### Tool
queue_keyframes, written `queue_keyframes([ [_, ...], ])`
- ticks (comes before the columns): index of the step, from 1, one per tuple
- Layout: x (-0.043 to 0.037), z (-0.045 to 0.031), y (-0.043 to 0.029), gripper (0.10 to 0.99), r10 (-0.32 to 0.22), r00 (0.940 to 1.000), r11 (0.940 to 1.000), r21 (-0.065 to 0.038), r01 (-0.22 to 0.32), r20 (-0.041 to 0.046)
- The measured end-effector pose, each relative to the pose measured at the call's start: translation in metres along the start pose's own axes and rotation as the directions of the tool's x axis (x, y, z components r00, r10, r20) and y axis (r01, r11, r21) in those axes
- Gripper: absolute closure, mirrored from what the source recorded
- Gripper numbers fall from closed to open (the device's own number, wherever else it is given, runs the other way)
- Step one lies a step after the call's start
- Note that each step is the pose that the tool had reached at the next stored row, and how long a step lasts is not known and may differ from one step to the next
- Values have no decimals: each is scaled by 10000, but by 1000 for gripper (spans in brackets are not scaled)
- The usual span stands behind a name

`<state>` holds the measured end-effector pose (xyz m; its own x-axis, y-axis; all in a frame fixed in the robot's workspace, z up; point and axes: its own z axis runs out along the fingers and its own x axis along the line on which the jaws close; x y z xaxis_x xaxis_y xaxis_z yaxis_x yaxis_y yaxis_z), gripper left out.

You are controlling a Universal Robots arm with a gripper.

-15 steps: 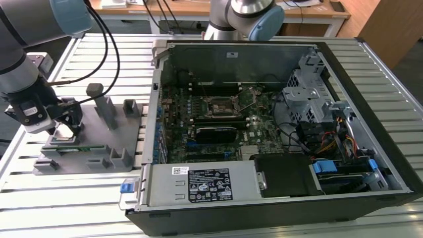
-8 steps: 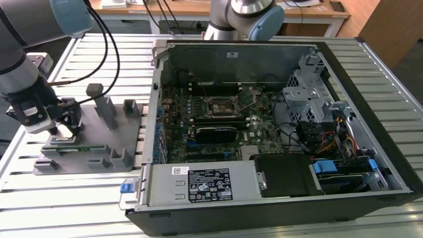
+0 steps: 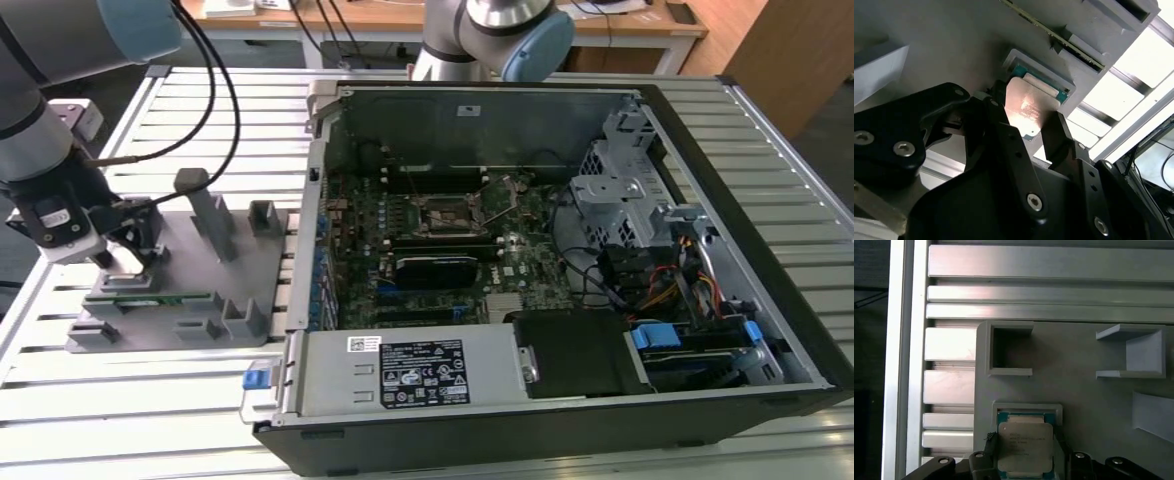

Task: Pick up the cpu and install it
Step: 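Pick up the cpu and move it towards the insertion slot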

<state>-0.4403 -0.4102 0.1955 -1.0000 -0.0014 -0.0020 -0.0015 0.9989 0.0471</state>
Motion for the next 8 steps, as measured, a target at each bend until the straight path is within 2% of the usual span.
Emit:
queue_keyframes([
  [8, 0, -188, 9, 557, 0, 10000, 10000, 1, 0, -1],
])
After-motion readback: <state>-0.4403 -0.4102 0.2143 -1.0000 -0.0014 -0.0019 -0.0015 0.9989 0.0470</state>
